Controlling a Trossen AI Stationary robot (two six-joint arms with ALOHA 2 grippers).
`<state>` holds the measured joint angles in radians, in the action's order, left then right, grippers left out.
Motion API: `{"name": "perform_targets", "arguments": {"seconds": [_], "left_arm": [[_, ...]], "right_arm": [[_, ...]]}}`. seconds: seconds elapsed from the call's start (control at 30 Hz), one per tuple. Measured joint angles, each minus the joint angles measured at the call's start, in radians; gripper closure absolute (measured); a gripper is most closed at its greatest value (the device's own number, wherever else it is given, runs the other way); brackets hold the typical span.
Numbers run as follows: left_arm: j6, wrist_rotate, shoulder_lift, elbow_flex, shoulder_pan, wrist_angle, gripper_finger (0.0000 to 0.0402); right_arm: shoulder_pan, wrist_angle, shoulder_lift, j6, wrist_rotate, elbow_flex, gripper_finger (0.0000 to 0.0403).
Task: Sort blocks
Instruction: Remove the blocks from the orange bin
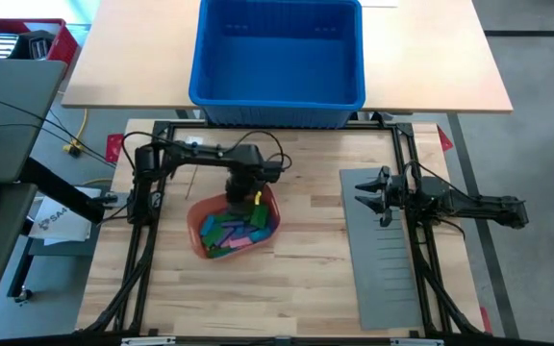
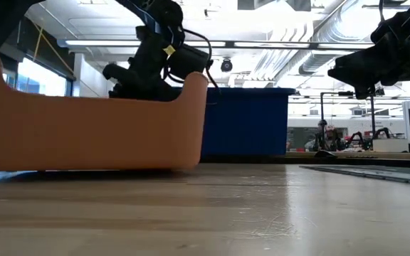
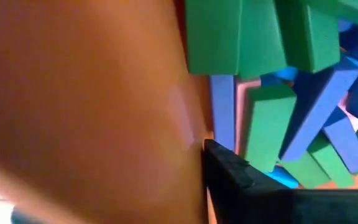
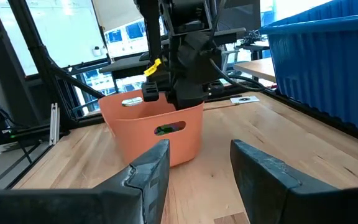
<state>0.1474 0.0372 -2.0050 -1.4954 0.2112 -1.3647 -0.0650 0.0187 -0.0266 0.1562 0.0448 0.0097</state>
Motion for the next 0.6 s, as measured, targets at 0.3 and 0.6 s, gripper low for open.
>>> {"name": "perform_targets", "arguments": {"seconds": [0.3,0.6], "left_arm": [[-0.11,-0.01,0.077,0.002,0.002,0.005,0.0227],[-0.389,-0.017,0.287,0.002,-0.051,-0.028,0.0193]], "right_arm": [[0.0,0.0,0.0,0.0,0.0,0.0,0.0238],[0.0,0.0,0.0,0.0,0.0,0.0,0.0238]]}}
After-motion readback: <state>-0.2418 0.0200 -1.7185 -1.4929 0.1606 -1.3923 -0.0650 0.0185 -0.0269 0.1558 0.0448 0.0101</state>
